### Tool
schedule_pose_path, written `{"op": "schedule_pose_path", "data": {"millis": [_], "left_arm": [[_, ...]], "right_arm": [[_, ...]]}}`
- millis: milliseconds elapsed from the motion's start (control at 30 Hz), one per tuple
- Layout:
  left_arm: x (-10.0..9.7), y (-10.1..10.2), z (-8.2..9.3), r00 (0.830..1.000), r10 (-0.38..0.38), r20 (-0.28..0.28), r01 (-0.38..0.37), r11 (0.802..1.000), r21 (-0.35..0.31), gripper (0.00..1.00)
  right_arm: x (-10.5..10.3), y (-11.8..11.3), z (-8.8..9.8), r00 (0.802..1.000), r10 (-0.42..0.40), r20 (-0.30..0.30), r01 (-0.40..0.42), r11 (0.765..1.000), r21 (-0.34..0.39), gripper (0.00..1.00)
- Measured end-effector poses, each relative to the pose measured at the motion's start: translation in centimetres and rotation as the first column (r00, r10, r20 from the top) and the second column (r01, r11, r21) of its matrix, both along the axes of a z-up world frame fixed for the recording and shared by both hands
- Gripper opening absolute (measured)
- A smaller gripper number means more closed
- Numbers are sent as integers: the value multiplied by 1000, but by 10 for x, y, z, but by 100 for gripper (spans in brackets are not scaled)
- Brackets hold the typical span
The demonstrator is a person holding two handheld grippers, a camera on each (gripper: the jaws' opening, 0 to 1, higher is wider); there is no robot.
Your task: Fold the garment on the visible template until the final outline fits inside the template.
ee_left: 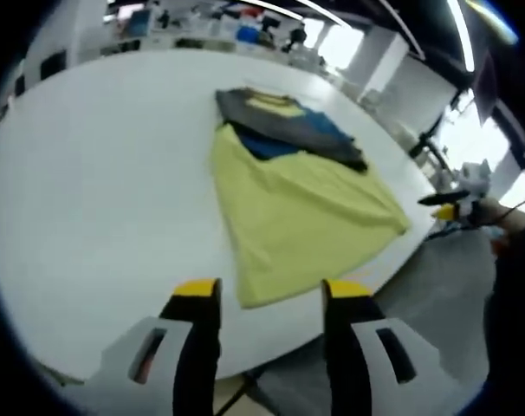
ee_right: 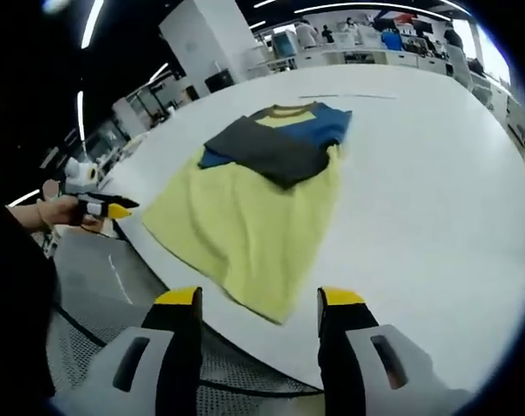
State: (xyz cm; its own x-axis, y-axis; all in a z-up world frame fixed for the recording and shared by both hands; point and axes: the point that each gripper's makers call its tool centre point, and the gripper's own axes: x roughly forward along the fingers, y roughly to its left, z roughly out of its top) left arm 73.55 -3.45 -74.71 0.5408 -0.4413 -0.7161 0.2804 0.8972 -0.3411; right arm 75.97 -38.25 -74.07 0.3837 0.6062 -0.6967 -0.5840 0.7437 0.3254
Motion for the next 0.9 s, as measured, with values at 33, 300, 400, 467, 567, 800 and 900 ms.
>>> {"op": "schedule_pose_path", "data": {"millis": [33, 300, 400, 467, 567, 800, 900], "left_arm": [[0, 0, -1, 1000, 1, -3, -1, 1000, 1, 42], [-1, -2, -12, 1000, 4, -20, -4, 1000, 7, 40], [-2, -3, -16, 1000, -6, -26, 6, 1000, 20, 39], [-2, -4, -16, 1000, -12, -25, 13, 1000, 23, 39], [-1, -4, -17, 1000, -14, -23, 15, 999, 29, 37], [3, -1, -20, 1000, 3, -18, -2, 999, 33, 32], [4, -1, -21, 1000, -5, -13, 6, 999, 44, 31]], "right_arm": [[0, 0, -2, 1000, 2, -1, -2, 1000, -3, 52], [0, 5, -14, 1000, 28, -14, -28, 999, -36, 49], [-1, 4, -19, 999, 35, -18, -36, 998, -53, 46], [-2, 3, -22, 999, 38, -26, -40, 998, -55, 45], [-5, 3, -25, 998, 49, -34, -51, 996, -71, 44], [-4, 2, -28, 998, 47, -36, -50, 996, -75, 41], [-4, 1, -31, 998, 58, -37, -61, 994, -94, 38]]}}
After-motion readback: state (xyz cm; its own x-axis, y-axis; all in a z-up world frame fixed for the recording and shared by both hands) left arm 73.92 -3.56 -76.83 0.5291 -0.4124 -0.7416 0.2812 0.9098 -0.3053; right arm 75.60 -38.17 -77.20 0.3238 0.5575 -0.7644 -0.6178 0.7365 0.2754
